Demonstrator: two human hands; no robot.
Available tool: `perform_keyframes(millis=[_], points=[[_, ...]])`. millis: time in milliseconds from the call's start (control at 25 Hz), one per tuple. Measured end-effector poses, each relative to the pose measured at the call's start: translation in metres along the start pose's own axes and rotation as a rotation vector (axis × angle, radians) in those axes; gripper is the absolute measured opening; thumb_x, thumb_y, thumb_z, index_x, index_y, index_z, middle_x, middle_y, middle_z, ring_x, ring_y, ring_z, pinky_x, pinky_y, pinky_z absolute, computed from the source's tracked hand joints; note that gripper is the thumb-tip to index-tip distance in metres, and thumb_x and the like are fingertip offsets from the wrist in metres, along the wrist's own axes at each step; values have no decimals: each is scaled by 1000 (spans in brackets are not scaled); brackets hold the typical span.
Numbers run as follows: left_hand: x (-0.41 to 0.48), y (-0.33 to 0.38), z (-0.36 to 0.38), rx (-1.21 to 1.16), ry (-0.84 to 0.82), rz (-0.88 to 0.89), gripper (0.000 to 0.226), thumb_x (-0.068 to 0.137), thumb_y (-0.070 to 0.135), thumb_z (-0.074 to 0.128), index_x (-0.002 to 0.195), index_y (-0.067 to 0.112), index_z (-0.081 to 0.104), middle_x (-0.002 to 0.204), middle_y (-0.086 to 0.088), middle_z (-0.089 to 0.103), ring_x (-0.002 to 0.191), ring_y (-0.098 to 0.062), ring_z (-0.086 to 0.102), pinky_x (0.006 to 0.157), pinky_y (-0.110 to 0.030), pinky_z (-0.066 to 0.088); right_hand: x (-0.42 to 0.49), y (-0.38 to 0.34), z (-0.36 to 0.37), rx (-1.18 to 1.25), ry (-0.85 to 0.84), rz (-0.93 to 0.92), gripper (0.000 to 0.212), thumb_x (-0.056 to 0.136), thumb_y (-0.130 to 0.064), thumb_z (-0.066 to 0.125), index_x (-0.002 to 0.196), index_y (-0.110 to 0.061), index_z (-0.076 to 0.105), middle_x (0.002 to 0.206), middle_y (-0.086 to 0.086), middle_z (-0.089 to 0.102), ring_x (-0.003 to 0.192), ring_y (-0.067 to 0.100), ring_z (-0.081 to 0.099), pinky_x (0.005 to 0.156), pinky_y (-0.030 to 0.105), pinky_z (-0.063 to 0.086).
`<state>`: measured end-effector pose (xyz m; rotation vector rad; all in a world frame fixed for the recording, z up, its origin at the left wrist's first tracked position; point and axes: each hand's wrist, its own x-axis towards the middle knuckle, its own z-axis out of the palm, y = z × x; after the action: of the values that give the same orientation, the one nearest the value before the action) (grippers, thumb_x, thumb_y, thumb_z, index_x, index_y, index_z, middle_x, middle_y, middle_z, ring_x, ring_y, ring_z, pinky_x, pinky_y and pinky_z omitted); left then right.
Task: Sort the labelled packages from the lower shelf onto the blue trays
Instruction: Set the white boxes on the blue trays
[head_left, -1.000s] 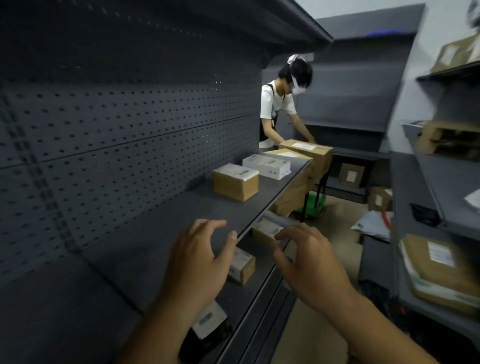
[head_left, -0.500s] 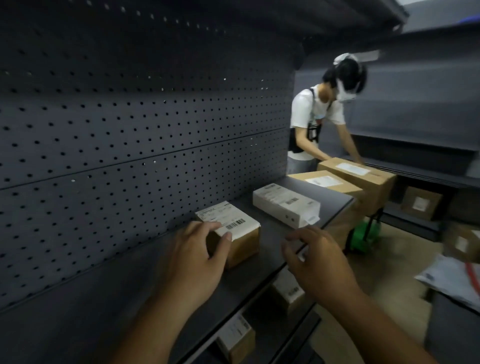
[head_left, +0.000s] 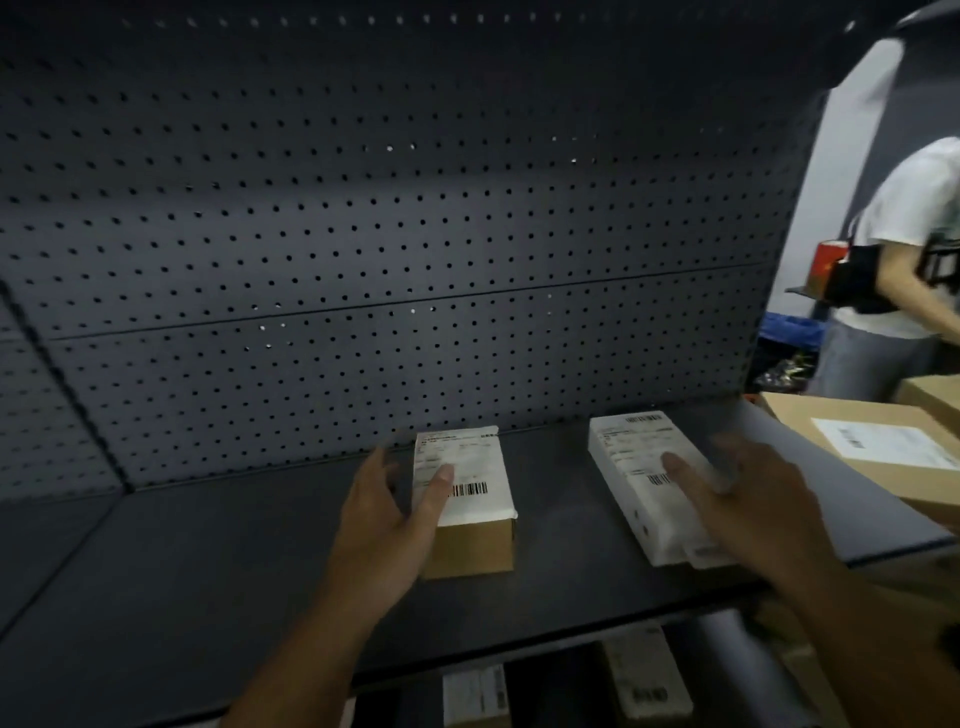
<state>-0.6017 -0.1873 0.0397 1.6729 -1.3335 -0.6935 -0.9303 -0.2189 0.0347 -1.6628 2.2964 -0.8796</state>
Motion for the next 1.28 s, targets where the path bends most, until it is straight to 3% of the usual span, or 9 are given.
perform_keyframes(millis=[80, 200, 360, 480, 640, 760, 960, 1120, 1280], points=[[-1, 0, 5, -40, -32, -63, 95, 71, 89, 55, 148, 36, 42, 143, 10, 58, 130, -13, 55, 107, -45, 48, 3, 4, 7, -28, -43, 39, 102, 64, -97, 41, 132, -23, 56, 128, 8, 65, 112, 31, 62, 97, 49, 47], [-6, 5, 14, -77, -56, -85, 70, 67, 91, 54, 117, 44, 61, 118, 17, 67, 108, -5, 63, 90, -34, 53, 5, 3, 7, -54, -147, 87, 106, 50, -106, 33, 112, -25, 62, 103, 3, 70, 94, 26, 66, 90, 49, 53], [-10, 7, 23, -8, -72, -26, 61, 75, 81, 61, 124, 45, 61, 118, 19, 65, 111, -5, 61, 91, -31, 53, -2, -1, 6, -35, -193, 114, 101, 46, -106, 29, 95, -25, 64, 83, 0, 70, 77, 21, 69, 80, 46, 56], [-11, 1, 22, 1, -25, 26, 63, 74, 79, 64, 130, 50, 57, 120, 20, 61, 112, -3, 59, 84, -23, 50, -12, -3, 9, 111, -136, 132, 93, 47, -101, 39, 89, -23, 65, 71, -2, 71, 59, 14, 69, 59, 34, 54], [-24, -6, 29, -105, -4, 92, 71, 74, 74, 70, 137, 63, 41, 131, 23, 60, 122, -1, 57, 104, -39, 51, -31, 4, 16, 320, 2, 98, 76, 57, -90, 55, 96, -25, 63, 88, 1, 70, 69, 16, 70, 54, 35, 58], [-30, -7, 32, -128, 7, 153, 77, 75, 72, 72, 142, 63, 36, 136, 23, 57, 126, 0, 54, 107, -41, 49, -42, 3, 20, 418, 93, -56, 70, 63, -75, 74, 112, -27, 63, 106, 1, 68, 82, 14, 71, 58, 37, 63], [-34, -2, 16, -297, 37, 210, 54, 82, 58, 73, 132, 57, 53, 132, 16, 65, 129, -12, 57, 107, -45, 50, -56, -17, 16, 640, 171, -151, 57, 68, -57, 76, 119, -37, 56, 99, -16, 62, 79, 2, 66, 49, 15, 52], [-52, 0, -21, -394, 142, 274, 39, 85, 50, 74, 122, 55, 62, 123, 18, 72, 116, -5, 67, 92, -25, 59, -67, -40, 21, 854, 94, -103, 48, 75, -61, 67, 120, -46, 59, 83, -23, 70, 67, -4, 70, 41, 10, 49], [-84, -6, -67, -402, 305, 277, 33, 92, 38, 70, 122, 49, 64, 119, 20, 74, 108, 3, 69, 80, -7, 53, -87, -87, 38, 1048, -102, -91, 17, 86, -46, 72, 100, -54, 70, 91, -25, 76, 76, -1, 74, 53, 29, 60]])
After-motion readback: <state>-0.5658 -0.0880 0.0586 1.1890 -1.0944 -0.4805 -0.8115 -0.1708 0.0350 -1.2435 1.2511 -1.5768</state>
